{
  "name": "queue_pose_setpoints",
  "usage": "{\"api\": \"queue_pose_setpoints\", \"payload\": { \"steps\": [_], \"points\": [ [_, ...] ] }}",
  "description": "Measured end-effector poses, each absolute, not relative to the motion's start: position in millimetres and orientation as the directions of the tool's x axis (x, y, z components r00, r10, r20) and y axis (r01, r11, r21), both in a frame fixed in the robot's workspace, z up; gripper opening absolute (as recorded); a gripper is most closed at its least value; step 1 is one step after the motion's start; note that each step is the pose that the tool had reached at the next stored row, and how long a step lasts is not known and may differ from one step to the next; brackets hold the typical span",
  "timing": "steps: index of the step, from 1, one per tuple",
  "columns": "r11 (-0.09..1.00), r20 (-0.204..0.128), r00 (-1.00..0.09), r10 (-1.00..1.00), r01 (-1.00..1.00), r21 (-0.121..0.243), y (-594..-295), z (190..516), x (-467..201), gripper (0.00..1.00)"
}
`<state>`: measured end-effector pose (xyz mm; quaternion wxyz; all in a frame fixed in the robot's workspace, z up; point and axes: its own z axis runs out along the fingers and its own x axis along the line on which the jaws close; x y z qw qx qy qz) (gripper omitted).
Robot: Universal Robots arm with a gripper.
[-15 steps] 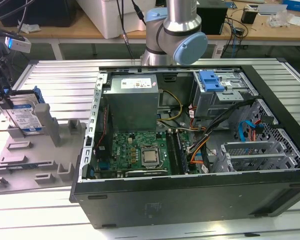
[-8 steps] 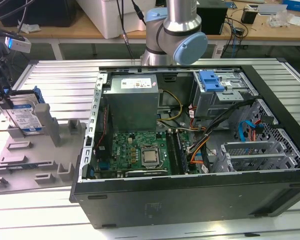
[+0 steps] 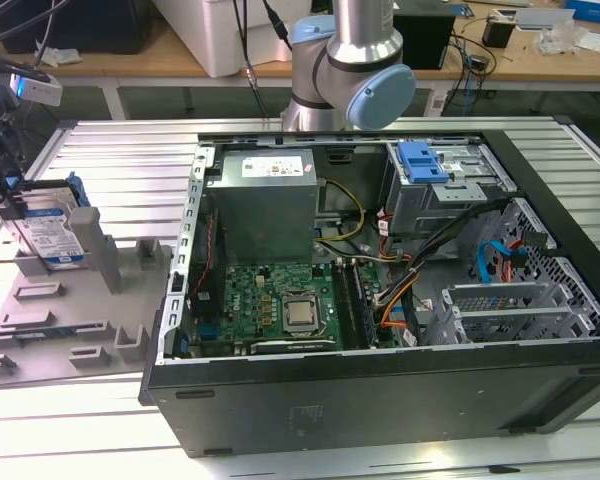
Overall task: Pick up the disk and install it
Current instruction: 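Pick up the disk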
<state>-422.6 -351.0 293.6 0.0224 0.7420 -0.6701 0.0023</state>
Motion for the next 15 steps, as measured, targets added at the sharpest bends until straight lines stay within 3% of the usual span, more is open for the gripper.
{"api": "queue_pose_setpoints", "payload": {
  "steps": [4,5,15],
  "points": [
    [-0.101,0.033,0.102,-0.994,-0.994,0.03,-351.1,293.4,-422.6,0.44],
    [-0.101,0.033,0.102,-0.994,-0.994,0.03,-351.2,293.4,-422.6,0.37],
    [-0.101,0.033,0.102,-0.994,-0.994,0.03,-351.6,293.0,-422.6,0.37]
  ]
}}
